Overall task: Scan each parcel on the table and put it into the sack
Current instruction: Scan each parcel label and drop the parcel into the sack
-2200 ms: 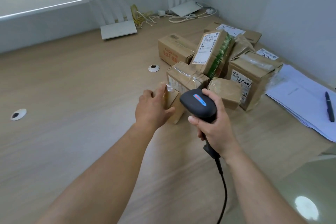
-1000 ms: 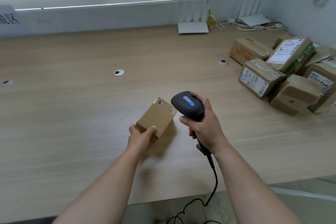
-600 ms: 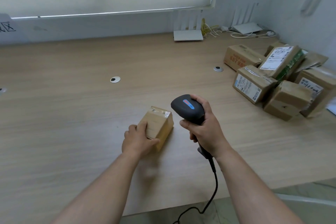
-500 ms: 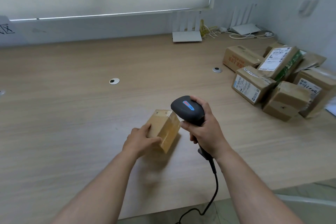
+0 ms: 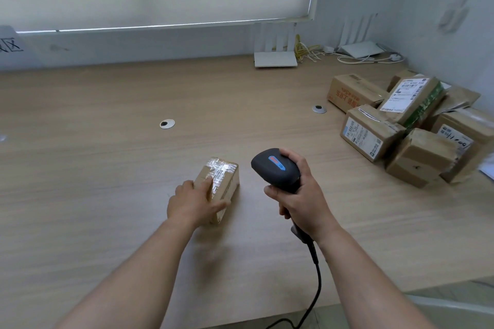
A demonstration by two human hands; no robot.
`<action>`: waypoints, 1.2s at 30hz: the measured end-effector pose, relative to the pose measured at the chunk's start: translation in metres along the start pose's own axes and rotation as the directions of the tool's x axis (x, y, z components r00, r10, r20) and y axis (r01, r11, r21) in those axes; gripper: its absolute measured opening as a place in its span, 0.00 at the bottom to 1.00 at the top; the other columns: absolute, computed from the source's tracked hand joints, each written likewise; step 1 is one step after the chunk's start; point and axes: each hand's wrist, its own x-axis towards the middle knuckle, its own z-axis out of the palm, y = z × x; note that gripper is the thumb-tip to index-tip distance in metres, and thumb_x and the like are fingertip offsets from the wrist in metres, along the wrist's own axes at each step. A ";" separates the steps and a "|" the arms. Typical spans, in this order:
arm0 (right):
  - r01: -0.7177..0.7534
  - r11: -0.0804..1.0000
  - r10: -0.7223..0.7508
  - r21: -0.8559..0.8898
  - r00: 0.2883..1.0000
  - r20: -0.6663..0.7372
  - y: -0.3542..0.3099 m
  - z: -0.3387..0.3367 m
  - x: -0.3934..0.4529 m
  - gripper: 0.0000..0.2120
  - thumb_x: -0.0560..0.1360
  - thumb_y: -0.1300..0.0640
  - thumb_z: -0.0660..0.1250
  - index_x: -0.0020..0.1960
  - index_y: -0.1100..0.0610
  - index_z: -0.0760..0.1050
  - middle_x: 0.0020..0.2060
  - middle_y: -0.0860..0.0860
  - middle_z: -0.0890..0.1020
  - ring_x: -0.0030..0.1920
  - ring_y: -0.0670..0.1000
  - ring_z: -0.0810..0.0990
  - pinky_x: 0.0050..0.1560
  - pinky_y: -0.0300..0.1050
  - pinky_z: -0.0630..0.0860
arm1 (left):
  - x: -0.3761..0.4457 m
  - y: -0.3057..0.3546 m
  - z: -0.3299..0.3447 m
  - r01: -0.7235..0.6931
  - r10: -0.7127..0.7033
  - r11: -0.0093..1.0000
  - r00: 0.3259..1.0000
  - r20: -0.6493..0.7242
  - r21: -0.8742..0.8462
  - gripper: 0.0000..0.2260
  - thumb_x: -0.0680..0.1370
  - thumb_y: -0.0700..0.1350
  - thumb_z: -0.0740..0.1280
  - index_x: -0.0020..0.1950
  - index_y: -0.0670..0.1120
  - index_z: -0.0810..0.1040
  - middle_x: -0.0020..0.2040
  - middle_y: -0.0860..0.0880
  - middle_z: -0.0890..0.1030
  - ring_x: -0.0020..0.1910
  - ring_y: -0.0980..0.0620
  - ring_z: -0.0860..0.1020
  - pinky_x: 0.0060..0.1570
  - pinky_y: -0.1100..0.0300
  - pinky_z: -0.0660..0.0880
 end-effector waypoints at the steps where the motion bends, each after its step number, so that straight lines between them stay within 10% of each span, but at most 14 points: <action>1: -0.002 1.000 0.002 0.000 1.000 0.001 0.000 0.000 0.000 0.34 0.72 0.65 0.73 0.63 0.32 0.67 0.53 0.48 0.78 0.27 0.50 0.73 0.29 0.41 0.73 | 0.000 0.002 -0.001 -0.006 0.006 1.000 1.000 -0.004 0.026 0.33 0.71 0.66 0.66 0.73 0.60 0.60 0.66 0.46 0.67 0.67 0.45 0.64 0.58 0.52 0.69; 13: -0.072 0.996 0.063 0.061 0.989 0.135 0.009 0.002 -0.002 0.34 0.71 0.66 0.73 0.60 0.30 0.70 0.46 0.52 0.79 0.26 0.53 0.72 0.27 0.42 0.71 | 0.035 -0.049 -0.027 0.046 0.012 0.852 0.994 0.107 -0.521 0.23 0.78 0.44 0.67 0.73 0.52 0.67 0.66 0.48 0.75 0.63 0.50 0.73 0.58 0.62 0.65; 21: -0.116 0.991 0.099 0.061 0.968 0.231 0.012 0.021 -0.009 0.34 0.71 0.68 0.72 0.58 0.30 0.71 0.48 0.53 0.79 0.26 0.53 0.71 0.27 0.41 0.71 | 0.066 -0.083 0.012 0.070 0.014 0.820 0.990 0.143 -0.568 0.46 0.55 0.54 0.73 0.73 0.62 0.64 0.65 0.45 0.71 0.60 0.49 0.76 0.65 0.49 0.72; 36: -0.108 0.993 0.090 0.046 0.952 0.292 0.008 0.035 -0.008 0.35 0.71 0.70 0.72 0.58 0.30 0.71 0.45 0.52 0.80 0.25 0.53 0.71 0.27 0.43 0.71 | 0.047 -0.066 -0.003 0.009 0.040 0.838 0.996 0.077 -0.546 0.38 0.69 0.39 0.74 0.74 0.59 0.63 0.67 0.45 0.63 0.62 0.48 0.73 0.67 0.53 0.69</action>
